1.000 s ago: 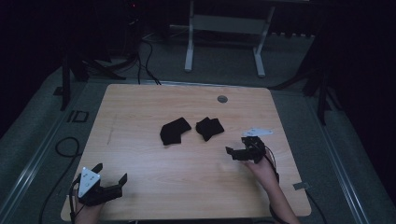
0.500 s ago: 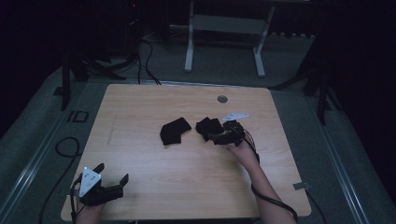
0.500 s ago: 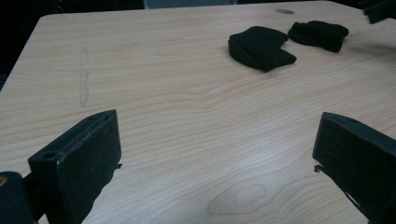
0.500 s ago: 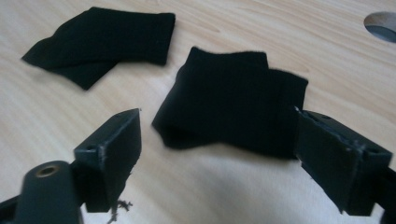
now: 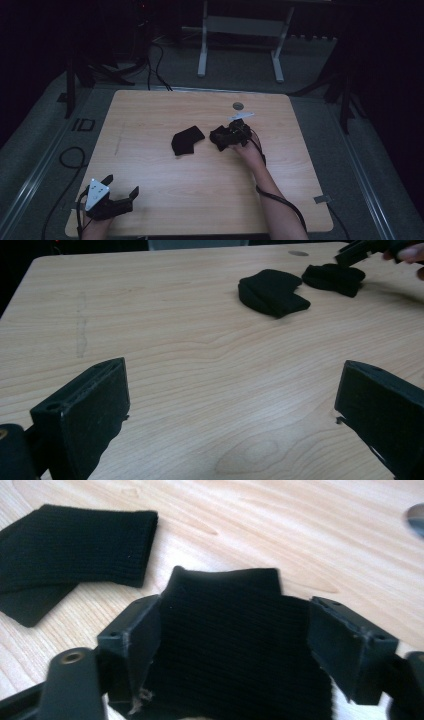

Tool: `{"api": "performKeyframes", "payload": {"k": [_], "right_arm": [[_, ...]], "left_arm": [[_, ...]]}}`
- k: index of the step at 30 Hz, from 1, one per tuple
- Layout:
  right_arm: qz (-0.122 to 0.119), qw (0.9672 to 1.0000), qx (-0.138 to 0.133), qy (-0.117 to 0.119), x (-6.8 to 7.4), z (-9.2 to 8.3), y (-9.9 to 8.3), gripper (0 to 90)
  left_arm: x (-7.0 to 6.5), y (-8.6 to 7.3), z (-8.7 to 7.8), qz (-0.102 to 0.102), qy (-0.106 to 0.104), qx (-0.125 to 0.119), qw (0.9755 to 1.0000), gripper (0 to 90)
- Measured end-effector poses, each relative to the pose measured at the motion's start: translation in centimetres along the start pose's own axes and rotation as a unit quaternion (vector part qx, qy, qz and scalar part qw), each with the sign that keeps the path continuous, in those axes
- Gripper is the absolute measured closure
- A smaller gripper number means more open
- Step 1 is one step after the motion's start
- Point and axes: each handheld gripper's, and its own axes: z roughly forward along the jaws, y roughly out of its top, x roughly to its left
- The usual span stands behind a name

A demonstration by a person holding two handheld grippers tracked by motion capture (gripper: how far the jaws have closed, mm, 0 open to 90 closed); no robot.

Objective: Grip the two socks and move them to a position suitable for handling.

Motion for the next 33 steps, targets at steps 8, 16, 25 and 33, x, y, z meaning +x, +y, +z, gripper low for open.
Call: {"api": "performKeyframes", "payload": {"k": [8,16,25,33], "right_arm": [[-0.012,0.9996,0.023,-0.006,0.5,1.9,-0.6,21.9],[-0.007,0.9994,0.025,-0.024,0.9,2.0,-0.7,26.6],[-0.007,0.9989,0.031,-0.034,1.3,1.8,-0.2,57.8],[0.007,0.9988,0.033,-0.034,1.5,1.3,0.1,76.8]], "left_arm": [[0.0,0.0,0.1,-0.003,0.000,0.002,1.0000,1.5],[0.0,0.0,0.1,-0.003,0.001,0.001,1.0000,1.5],[-0.1,0.0,0.1,-0.003,0.000,0.002,1.0000,1.5],[0.0,0.0,0.2,-0.004,-0.001,0.003,1.0000,1.5]]}}
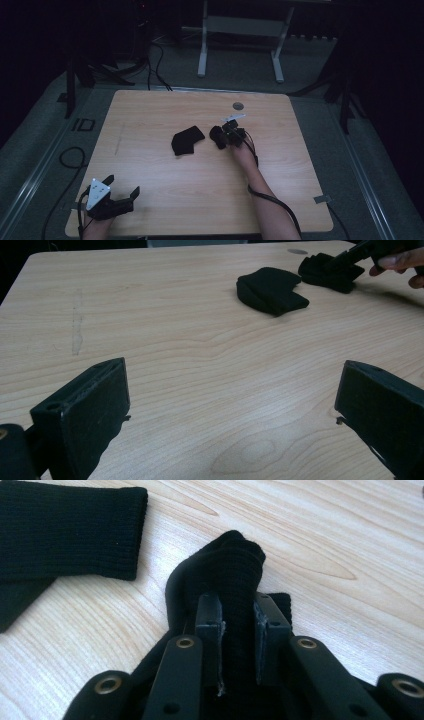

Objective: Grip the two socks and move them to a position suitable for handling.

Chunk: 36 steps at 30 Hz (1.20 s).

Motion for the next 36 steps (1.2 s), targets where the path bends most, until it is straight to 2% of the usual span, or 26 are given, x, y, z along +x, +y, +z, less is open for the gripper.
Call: {"api": "performKeyframes", "payload": {"k": [8,11,12,18,19,27,36], "right_arm": [[0.003,0.9998,-0.021,0.001,-0.2,-2.2,0.3,77.1],[-0.008,0.9990,-0.042,0.010,-0.1,-3.9,0.2,77.1],[-0.008,0.9990,-0.042,0.010,-0.1,-3.9,0.2,77.1],[-0.018,0.9982,-0.054,0.017,0.4,-6.8,0.0,77.1],[-0.018,0.9982,-0.054,0.017,0.4,-6.8,0.0,77.1],[-0.028,0.9957,-0.083,0.031,2.0,-10.8,-1.2,77.1],[-0.059,0.9929,-0.094,0.044,4.6,-13.9,-4.2,77.1]], "left_arm": [[0.0,0.0,0.0,-0.002,0.002,0.001,1.0000,1.5],[0.0,0.0,0.0,-0.003,0.003,0.000,1.0000,1.5],[0.0,0.0,0.0,-0.003,0.003,0.000,1.0000,1.5],[0.0,0.0,0.1,-0.005,0.006,0.001,1.0000,1.5],[0.0,0.0,0.1,-0.005,0.006,0.001,1.0000,1.5],[0.0,0.0,0.1,-0.005,0.008,0.002,1.0000,1.5],[0.2,0.1,-0.1,-0.008,0.012,-0.003,0.9999,1.5]]}}
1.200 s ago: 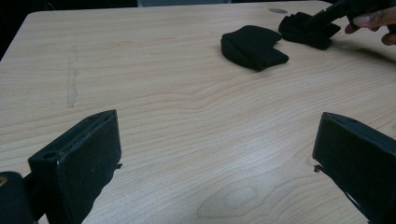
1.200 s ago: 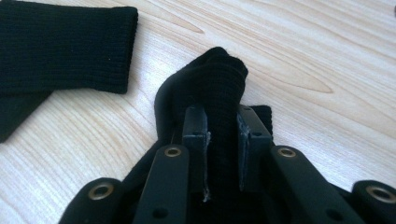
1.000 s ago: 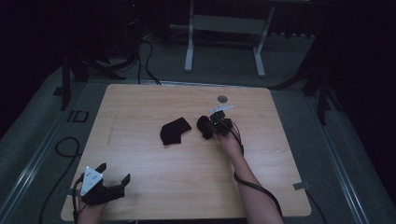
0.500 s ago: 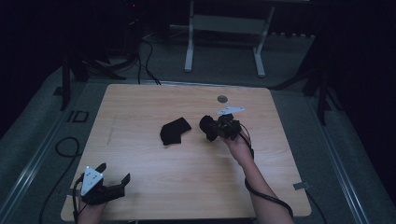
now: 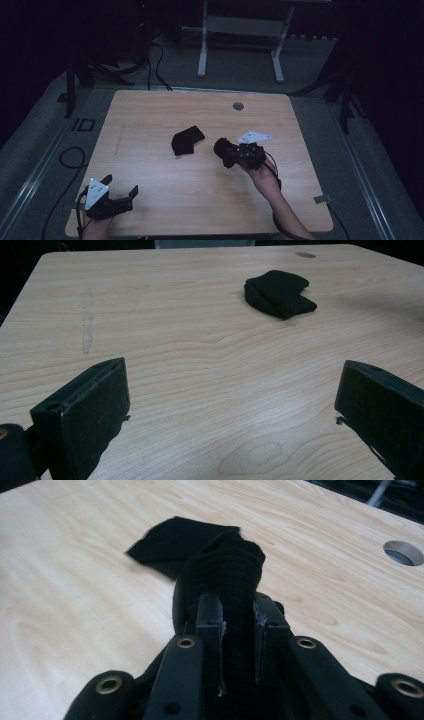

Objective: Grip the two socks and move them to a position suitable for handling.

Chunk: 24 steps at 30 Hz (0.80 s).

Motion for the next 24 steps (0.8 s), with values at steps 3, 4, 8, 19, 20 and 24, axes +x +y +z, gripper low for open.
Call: {"api": "performKeyframes", "payload": {"k": [3,4,8,19,20,24], "right_arm": [[-0.015,0.9999,-0.006,0.003,1.0,-1.3,-0.4,77.1],[-0.021,0.9998,-0.007,0.004,1.3,-1.7,-0.5,77.0],[-0.028,0.9995,-0.013,0.005,2.1,-2.9,-1.2,77.0],[-0.005,0.9994,0.023,0.026,3.2,-1.1,-5.8,76.8],[-0.007,0.9993,0.028,0.024,3.4,-1.0,-6.1,76.7],[-0.006,0.9988,0.039,0.027,4.0,-0.3,-7.2,76.7]], "left_arm": [[-0.1,0.0,0.1,-0.003,-0.001,-0.007,1.0000,1.5],[-0.1,0.0,0.1,-0.004,-0.003,-0.010,0.9999,1.5],[-0.6,0.0,0.0,0.018,0.000,-0.008,0.9998,1.5],[-2.1,0.2,-0.2,0.016,-0.023,-0.031,0.9991,1.5],[-2.3,0.2,-0.2,0.019,-0.024,-0.026,0.9992,1.5],[-3.2,0.2,0.2,0.013,-0.046,-0.012,0.9988,1.5]]}}
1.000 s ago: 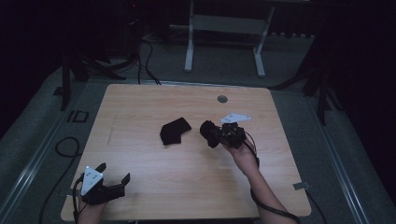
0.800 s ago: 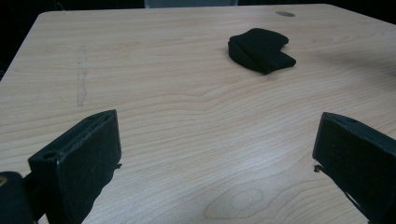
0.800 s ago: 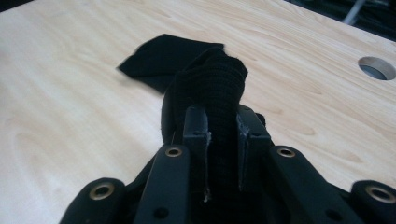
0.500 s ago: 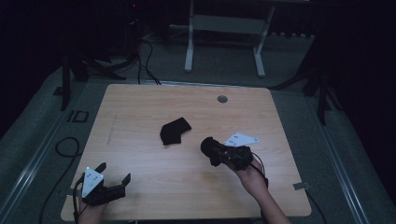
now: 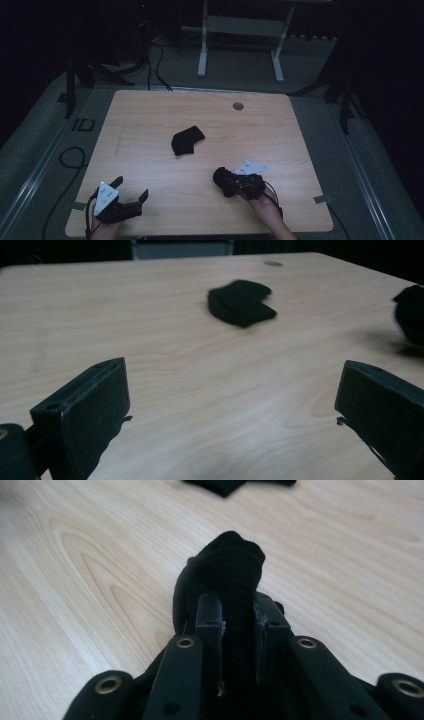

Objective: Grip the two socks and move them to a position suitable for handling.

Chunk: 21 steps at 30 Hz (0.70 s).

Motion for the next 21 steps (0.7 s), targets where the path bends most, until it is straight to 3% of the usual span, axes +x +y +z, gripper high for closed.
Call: {"api": "performKeyframes", "payload": {"k": [2,7,14,17,19,21], "right_arm": [[-0.004,0.9999,0.009,0.003,0.1,0.6,-0.4,76.5],[-0.019,0.9994,0.031,0.000,0.2,2.0,-1.3,76.2],[-0.003,0.9995,0.031,0.003,0.0,2.2,-1.5,73.6],[0.004,0.9993,0.033,0.014,0.0,1.8,-1.3,63.1],[0.012,0.9994,0.026,0.022,-0.1,1.2,-1.0,53.7],[0.008,0.9997,0.013,0.019,-0.3,0.1,-0.6,46.6]], "left_arm": [[-0.6,0.1,0.2,0.006,-0.006,0.007,0.9999,1.5],[-1.8,0.1,0.8,-0.010,-0.041,0.031,0.9986,1.5],[-2.6,0.5,1.2,-0.034,-0.074,0.058,0.9950,1.5],[-2.9,0.7,1.5,-0.046,-0.093,0.063,0.9926,1.5],[-3.0,0.7,1.7,-0.041,-0.103,0.065,0.9917,2.0],[-3.9,1.0,2.3,-0.022,-0.128,0.074,0.9887,5.8]]}}
